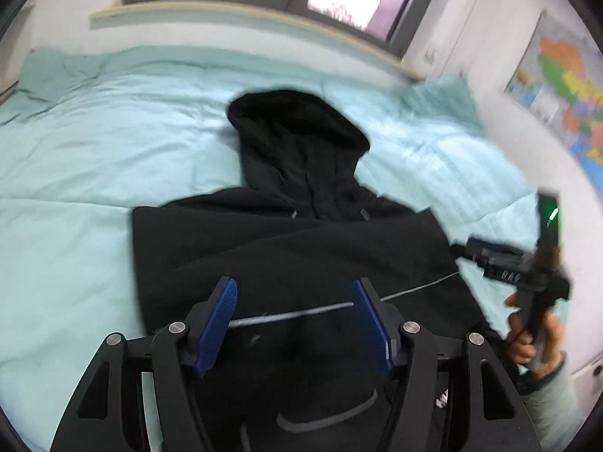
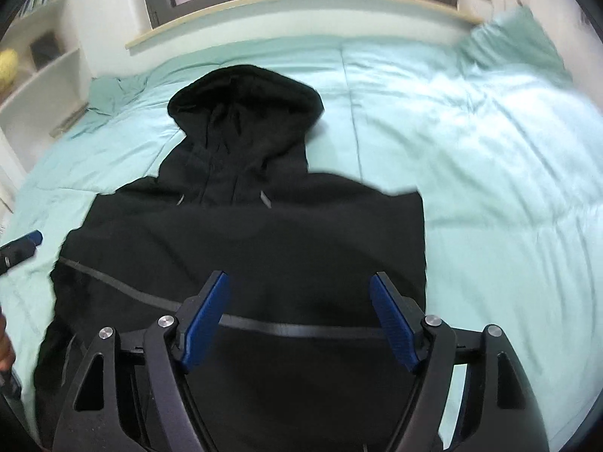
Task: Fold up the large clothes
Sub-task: 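Move both open tools toward the jacket hood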
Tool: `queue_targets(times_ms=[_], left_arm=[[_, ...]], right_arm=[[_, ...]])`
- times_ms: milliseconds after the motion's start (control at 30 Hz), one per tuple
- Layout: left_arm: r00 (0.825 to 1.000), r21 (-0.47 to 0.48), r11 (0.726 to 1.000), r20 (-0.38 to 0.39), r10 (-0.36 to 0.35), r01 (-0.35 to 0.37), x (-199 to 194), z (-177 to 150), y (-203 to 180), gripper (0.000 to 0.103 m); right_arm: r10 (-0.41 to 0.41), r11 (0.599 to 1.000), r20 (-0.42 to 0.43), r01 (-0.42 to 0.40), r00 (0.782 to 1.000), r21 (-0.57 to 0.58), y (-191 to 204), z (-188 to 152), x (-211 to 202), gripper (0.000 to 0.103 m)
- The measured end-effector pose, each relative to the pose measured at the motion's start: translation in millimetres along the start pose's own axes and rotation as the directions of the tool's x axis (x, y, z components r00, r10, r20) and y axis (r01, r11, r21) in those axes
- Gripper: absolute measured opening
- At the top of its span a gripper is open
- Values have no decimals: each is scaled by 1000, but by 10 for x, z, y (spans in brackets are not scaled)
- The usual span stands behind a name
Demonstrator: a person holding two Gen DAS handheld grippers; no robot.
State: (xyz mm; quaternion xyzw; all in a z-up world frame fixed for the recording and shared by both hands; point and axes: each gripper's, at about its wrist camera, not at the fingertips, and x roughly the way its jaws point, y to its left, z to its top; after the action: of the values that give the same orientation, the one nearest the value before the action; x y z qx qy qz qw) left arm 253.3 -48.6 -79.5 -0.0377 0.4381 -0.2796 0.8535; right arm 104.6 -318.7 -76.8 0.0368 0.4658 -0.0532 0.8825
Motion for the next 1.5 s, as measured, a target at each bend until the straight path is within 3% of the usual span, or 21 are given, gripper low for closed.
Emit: queue_targets(times_ms=[100, 133, 167, 233, 367, 433, 533, 600, 667, 833, 967, 1067, 1233, 1367, 1500], left_arm=[[987, -33, 995, -135, 85, -90, 582, -54, 151, 66], [977, -65, 991, -185, 103, -116, 761, -125, 277, 61], [976, -87, 989, -196, 97, -116, 835, -190, 361, 59], [983, -97, 991, -169, 75, -92, 816, -247, 460, 54], [976, -43, 990, -179, 127, -137, 740, -200, 349, 54], [981, -40, 991, -154, 120, -128, 571, -211, 265, 55], [994, -26, 997, -90, 68, -71, 190, -264, 121, 55], [996, -12, 998, -59, 67, -67, -33, -351, 111, 56], [995, -39, 997, -76, 69, -72, -17, -403, 174, 57], [984, -123, 990, -175, 44, -66, 362, -621, 493, 56], [983, -17, 993, -145, 113, -117, 390, -659, 375, 57], [985, 14, 994, -129, 111, -110, 322, -659, 352, 57], [987, -33, 999, -159, 36, -42, 75, -436, 405, 57], [988, -21, 998, -139, 62, -65, -265, 43, 364, 57], [989, -40, 997, -138, 54, -60, -509, 608, 293, 57]], right_arm=[[-19, 999, -100, 23, 995, 43, 10, 140, 510, 79], [-30, 997, -150, 39, 988, 59, -40, 129, 708, 79], [-43, 996, -198, 57, 979, 68, -81, 80, 898, 79], [-54, 996, -209, 66, 976, 53, -93, -6, 1080, 79], [-107, 994, -206, 111, 973, 6, 1, -5, 1048, 79], [-65, 997, -205, 73, 977, 34, -8, 11, 868, 80], [86, 995, -148, -78, 985, 62, 23, -61, 404, 80], [88, 996, -137, -86, 987, 23, 99, -148, 170, 80], [72, 997, -147, -74, 987, -7, 172, -209, 89, 80], [39, 999, -277, -34, 960, 22, 70, -489, 553, 79], [56, 998, -243, -57, 968, 2, 67, -566, 629, 83], [68, 997, -226, -76, 972, -27, 79, -615, 563, 83], [72, 995, -265, -89, 962, -53, 56, -566, 461, 83], [59, 994, -317, -85, 947, -68, 44, -383, 244, 83], [67, 995, -325, -88, 943, -48, 46, 28, -44, 83]])
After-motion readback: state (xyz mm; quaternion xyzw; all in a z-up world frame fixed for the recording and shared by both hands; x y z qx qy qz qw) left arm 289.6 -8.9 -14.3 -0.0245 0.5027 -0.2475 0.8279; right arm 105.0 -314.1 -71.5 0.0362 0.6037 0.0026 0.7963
